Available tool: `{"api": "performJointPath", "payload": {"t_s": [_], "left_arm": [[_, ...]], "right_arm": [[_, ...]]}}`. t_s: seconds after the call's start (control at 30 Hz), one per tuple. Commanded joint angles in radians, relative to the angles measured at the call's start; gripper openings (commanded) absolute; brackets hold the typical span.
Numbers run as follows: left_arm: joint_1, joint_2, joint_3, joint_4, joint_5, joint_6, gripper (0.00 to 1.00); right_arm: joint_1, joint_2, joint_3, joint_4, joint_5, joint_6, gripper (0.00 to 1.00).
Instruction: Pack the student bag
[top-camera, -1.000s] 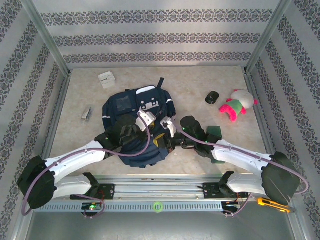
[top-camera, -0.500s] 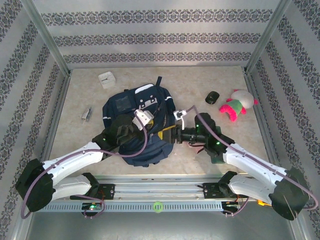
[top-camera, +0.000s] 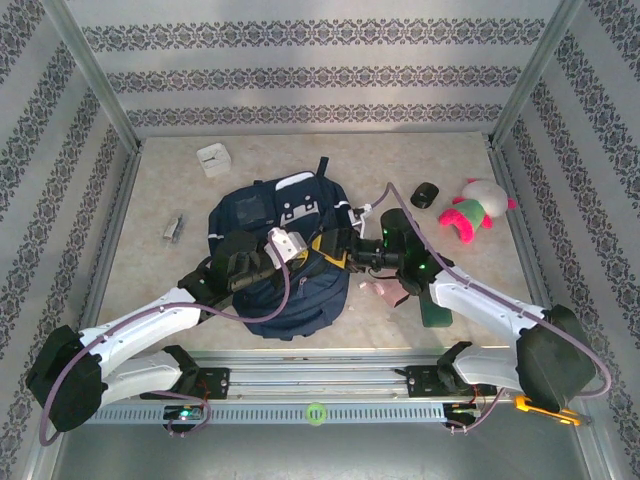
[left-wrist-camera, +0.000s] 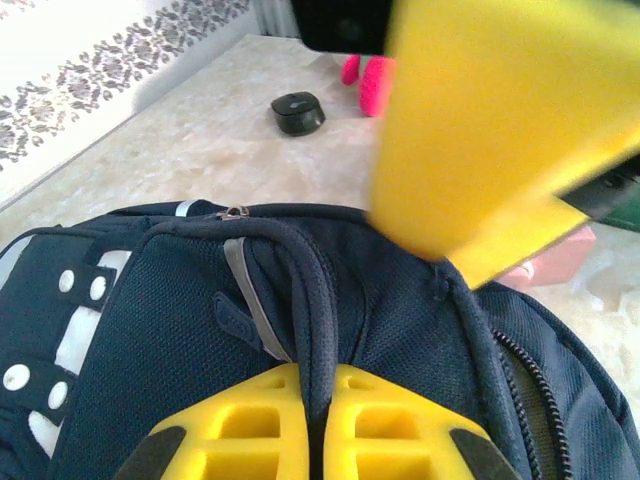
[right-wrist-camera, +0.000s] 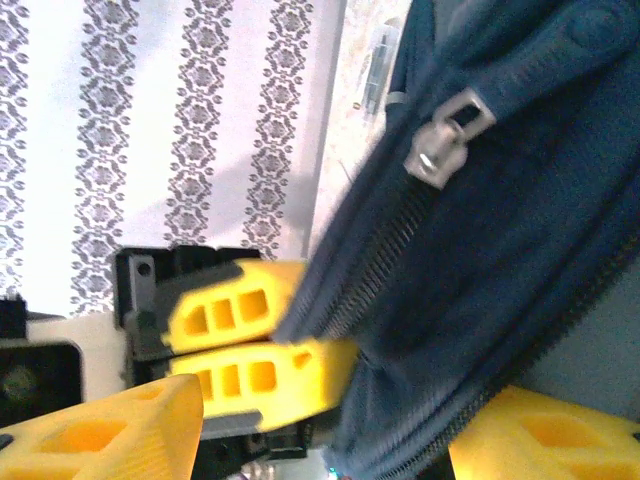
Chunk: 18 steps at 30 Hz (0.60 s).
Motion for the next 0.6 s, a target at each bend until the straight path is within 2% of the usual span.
{"api": "performJointPath", "payload": {"t_s": [0.0,0.1,0.17,0.23,0.3,0.33,0.4,0.47,0.57], "left_arm": [[0.005,-0.019,0.046,0.059,0.123,0.090,0.00],[0.013,-0.017,0.060,0.019,0.113,0.144,0.00],[0.034,-0.011,0.070,0.013,0.083,0.146,0.00],[0.046,-0.006,0.082,0.010,0.013,0.125,0.05],[0.048,-0.005,0.101,-0.023,-0.080,0.091,0.11],[0.049,-0.012,0.127,-0.077,-0.139,0.055,0.18],[0.049,-0.048,0.183,-0.225,-0.221,-0.044,0.33],[0.049,-0.111,0.217,-0.360,-0.276,-0.203,0.45],[0.049,-0.219,0.235,-0.537,-0.281,-0.416,0.47]], "right_arm": [[0.012,0.031,0.025,0.075,0.018,0.089,0.59],[0.022,0.044,-0.002,0.097,0.092,0.137,0.42],[0.035,0.035,-0.029,0.126,0.169,0.171,0.20],[0.044,0.023,-0.060,0.163,0.251,0.200,0.02],[0.064,0.009,-0.075,0.188,0.330,0.204,0.00],[0.075,0.005,-0.070,0.196,0.365,0.198,0.00],[0.093,0.006,-0.054,0.195,0.411,0.187,0.00],[0.112,0.014,-0.036,0.202,0.450,0.181,0.00],[0.131,0.035,-0.012,0.215,0.478,0.175,0.00]]}}
